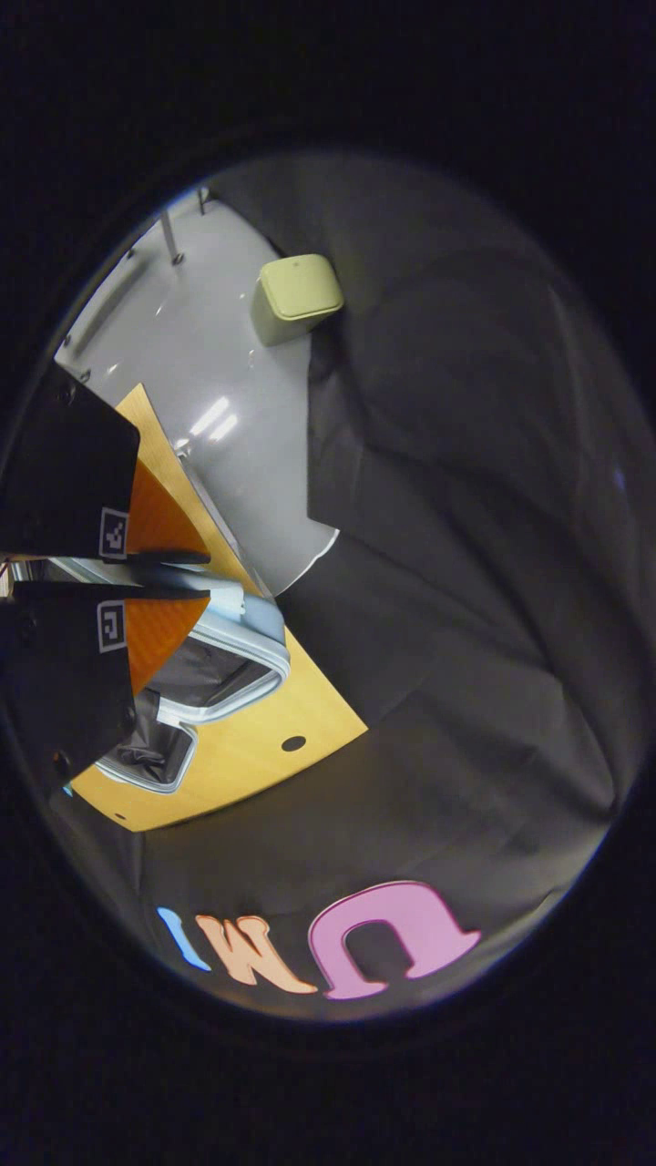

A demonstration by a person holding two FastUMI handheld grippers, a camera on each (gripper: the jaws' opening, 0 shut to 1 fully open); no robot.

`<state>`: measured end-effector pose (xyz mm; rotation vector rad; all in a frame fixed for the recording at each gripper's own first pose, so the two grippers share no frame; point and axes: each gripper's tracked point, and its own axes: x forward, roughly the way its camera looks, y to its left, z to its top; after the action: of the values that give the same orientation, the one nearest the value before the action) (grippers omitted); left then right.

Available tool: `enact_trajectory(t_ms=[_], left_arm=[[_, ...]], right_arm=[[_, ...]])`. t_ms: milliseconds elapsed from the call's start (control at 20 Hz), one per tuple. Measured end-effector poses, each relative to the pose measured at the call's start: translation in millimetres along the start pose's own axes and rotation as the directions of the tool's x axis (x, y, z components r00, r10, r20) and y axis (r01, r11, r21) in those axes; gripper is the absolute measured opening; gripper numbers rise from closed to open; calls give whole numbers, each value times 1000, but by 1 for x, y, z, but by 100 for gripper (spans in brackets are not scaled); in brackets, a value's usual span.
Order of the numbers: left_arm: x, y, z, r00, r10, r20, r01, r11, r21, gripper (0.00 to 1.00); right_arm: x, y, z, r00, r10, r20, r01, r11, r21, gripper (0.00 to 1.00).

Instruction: First open the suitcase, pack the skin care products into it, and then close the suitcase.

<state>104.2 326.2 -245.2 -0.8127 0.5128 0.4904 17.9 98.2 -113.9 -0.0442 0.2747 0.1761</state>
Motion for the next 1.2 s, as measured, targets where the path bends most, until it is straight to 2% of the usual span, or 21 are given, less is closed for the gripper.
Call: enact_trajectory(t_ms=[350, 500, 600, 700, 750, 850, 950, 1050, 1200], left_arm=[[32, 50, -32, 997, 11, -70, -12, 1000, -5, 3], [31, 58, -30, 998, 33, -56, -32, 999, 28, 13], [16, 56, -22, 998, 61, -9, -61, 996, 61, 54], [-8, 46, 1, 991, 97, 91, -108, 987, 122, 96], [-25, 32, 12, 983, 87, 159, -113, 981, 160, 97], [-56, -11, 23, 960, 18, 278, -87, 968, 236, 97], [-90, -60, 20, 931, -79, 356, -50, 940, 338, 96], [-120, -117, 3, 898, -195, 395, -8, 889, 458, 96], [-145, -195, -48, 853, -361, 377, 64, 790, 610, 96]], right_arm=[[8, 15, -15, 999, 6, -35, -5, 1000, 29, 100], [11, 13, -18, 999, 5, -39, -3, 999, 43, 100], [12, 9, -21, 999, 0, -42, 2, 999, 36, 100], [12, 4, -22, 999, -2, -43, 3, 1000, 31, 100], [14, -1, -25, 999, -3, -47, 5, 999, 31, 100], [16, -7, -33, 998, 2, -60, 1, 999, 36, 100], [17, -15, -42, 997, 5, -73, -2, 999, 39, 100], [21, -22, -51, 996, 14, -93, -9, 999, 47, 100], [24, -34, -73, 991, 31, -127, -24, 998, 58, 100]])
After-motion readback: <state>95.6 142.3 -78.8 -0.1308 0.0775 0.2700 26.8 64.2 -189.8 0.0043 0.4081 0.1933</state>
